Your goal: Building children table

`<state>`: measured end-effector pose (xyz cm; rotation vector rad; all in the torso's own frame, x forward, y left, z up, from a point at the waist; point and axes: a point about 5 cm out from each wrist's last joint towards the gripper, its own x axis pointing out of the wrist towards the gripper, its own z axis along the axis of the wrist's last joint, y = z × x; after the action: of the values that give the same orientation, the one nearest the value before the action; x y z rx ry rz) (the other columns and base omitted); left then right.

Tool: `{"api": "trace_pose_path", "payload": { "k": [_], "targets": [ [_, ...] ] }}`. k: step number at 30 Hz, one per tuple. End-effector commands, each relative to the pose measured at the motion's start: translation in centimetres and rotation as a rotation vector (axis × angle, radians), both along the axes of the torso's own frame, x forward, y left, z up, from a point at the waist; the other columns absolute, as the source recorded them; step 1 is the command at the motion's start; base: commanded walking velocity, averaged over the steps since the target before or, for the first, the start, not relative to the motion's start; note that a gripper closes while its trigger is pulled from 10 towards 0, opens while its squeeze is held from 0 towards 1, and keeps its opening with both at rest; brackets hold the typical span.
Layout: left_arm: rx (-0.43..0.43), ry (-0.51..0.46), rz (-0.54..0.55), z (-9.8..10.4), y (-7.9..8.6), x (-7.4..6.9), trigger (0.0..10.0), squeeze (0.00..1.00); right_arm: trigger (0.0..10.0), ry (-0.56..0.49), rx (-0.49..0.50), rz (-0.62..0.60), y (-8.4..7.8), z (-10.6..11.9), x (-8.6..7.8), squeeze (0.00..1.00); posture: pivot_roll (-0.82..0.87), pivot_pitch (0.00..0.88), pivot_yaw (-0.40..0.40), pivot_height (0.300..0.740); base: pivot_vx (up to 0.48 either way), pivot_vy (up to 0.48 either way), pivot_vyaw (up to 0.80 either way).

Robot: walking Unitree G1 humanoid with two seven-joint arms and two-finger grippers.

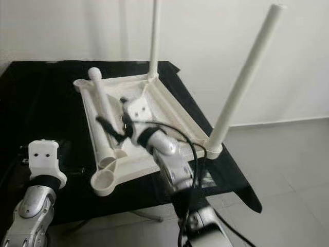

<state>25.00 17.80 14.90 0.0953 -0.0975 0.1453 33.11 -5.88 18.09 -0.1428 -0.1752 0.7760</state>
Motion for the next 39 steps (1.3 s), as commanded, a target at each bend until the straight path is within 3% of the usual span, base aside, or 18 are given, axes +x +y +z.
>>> {"api": "trace_pose_path", "payload": {
  "k": [1,8,13,17,18,20,21,22,23,25,27,32,39],
  "targets": [
    [0.008,0.043,0.007,-0.9,0.2,-0.2,10.0,0.0,10.0,0.008,-0.018,-0.005,-0.4,-0.6,-0.3,0.0,-0.21,0.008,-0.087,0.74,0.0,0.476,0.0],
    [0.029,0.047,-0.015,-1.0,0.3,0.0,10.0,0.0,10.0,0.026,-0.049,-0.063,-2.3,-1.5,0.0,0.0,-0.23,0.002,-0.067,0.74,0.0,0.338,0.0],
    [0.09,0.046,-0.066,-1.0,0.1,0.0,10.0,0.0,10.0,-0.055,-0.226,0.001,-4.6,-1.0,0.6,0.0,-0.22,0.0,-0.066,0.74,0.0,0.0,0.0],
    [0.1,0.046,-0.073,-1.0,0.1,0.0,10.0,0.0,10.0,-0.067,-0.259,0.03,-4.9,-0.8,0.6,0.0,-0.22,0.0,-0.066,0.74,0.0,0.0,0.0],
    [0.114,0.045,-0.083,-1.1,0.1,-0.2,10.0,0.0,10.0,-0.09,-0.383,0.08,-5.9,-0.7,0.6,0.0,-0.22,0.003,-0.068,0.74,0.0,0.0,0.0],
    [0.144,0.045,-0.082,-1.3,0.4,-0.9,10.0,0.0,10.0,-0.032,-0.642,0.151,-9.2,-0.7,1.0,0.0,-0.22,0.0,-0.076,0.74,0.0,0.0,0.0],
    [0.144,0.045,-0.082,-1.3,0.4,-0.9,10.0,0.0,10.0,-0.032,-0.642,0.151,-9.2,-0.7,1.0,0.0,-0.22,0.0,-0.076,0.74,0.0,0.0,0.0],
    [0.143,0.046,-0.086,-1.4,0.4,-1.2,10.0,0.0,10.0,-0.01,-0.732,0.17,-10.4,-0.6,1.0,0.0,-0.22,0.002,-0.078,0.74,0.0,0.0,0.0],
    [0.143,0.046,-0.086,-1.4,0.4,-1.2,10.0,0.0,10.0,-0.01,-0.732,0.17,-10.4,-0.6,1.0,0.0,-0.22,0.002,-0.078,0.74,0.0,0.0,0.0],
    [0.154,0.063,-0.12,-1.7,0.1,-1.6,10.0,0.0,10.0,0.012,-0.909,0.21,-12.0,-0.6,1.0,0.0,-0.21,0.008,-0.081,0.74,0.0,0.0,0.0],
    [0.166,0.07,-0.138,-1.8,-0.1,-1.8,10.0,0.0,10.0,0.015,-0.965,0.218,-12.4,-0.5,1.0,0.0,-0.21,0.008,-0.082,0.74,0.0,0.0,0.0],
    [0.141,0.101,-0.166,-2.3,-0.5,-1.9,10.0,0.0,10.0,-0.047,-0.959,0.162,-12.3,1.4,2.1,0.0,-0.21,0.01,-0.083,0.74,0.0,-0.474,0.0],
    [0.118,0.091,-0.162,-2.2,-0.4,-1.9,10.0,0.0,10.0,-0.093,-0.956,0.201,-10.9,1.9,2.5,0.0,-0.21,0.02,-0.079,0.74,0.0,0.0,0.0]
  ]
}}
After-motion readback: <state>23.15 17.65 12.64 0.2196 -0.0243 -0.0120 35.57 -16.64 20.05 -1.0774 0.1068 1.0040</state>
